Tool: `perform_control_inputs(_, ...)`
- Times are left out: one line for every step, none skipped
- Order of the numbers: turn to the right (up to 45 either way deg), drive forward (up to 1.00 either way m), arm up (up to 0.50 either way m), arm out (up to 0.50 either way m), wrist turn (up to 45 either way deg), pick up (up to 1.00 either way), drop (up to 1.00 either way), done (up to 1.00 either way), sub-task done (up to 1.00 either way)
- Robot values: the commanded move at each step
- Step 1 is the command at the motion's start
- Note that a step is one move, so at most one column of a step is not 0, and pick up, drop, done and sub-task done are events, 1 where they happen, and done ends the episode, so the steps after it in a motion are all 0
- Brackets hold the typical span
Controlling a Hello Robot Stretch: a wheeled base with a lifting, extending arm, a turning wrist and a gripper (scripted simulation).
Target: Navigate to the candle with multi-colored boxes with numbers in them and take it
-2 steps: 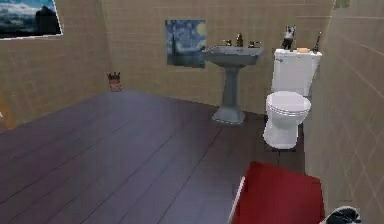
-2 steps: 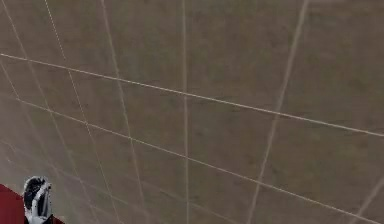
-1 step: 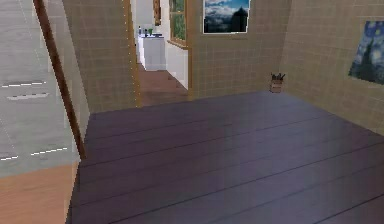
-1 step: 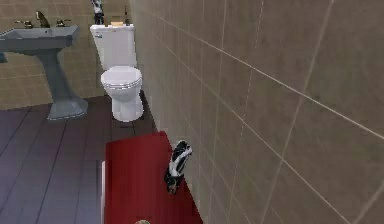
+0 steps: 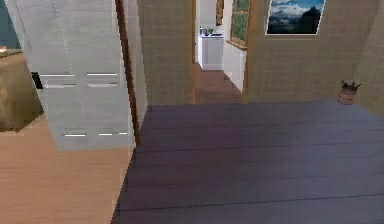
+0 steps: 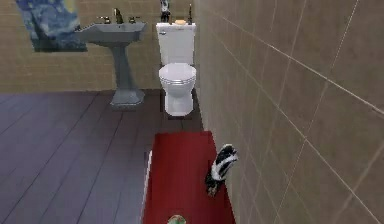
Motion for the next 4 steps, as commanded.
perform_control_inputs(-45.0, 0.0, 0.0, 0.0, 0.0, 0.0, 0.0, 0.0, 0.0)
perform_control_inputs(-33.0, 0.0, 0.0, 0.0, 0.0, 0.0, 0.0, 0.0, 0.0)
perform_control_inputs(0.0, 0.2, 0.0, 0.0, 0.0, 0.0, 0.0, 0.0, 0.0)
perform_control_inputs(45.0, 0.0, 0.0, 0.0, 0.0, 0.0, 0.0, 0.0, 0.0)
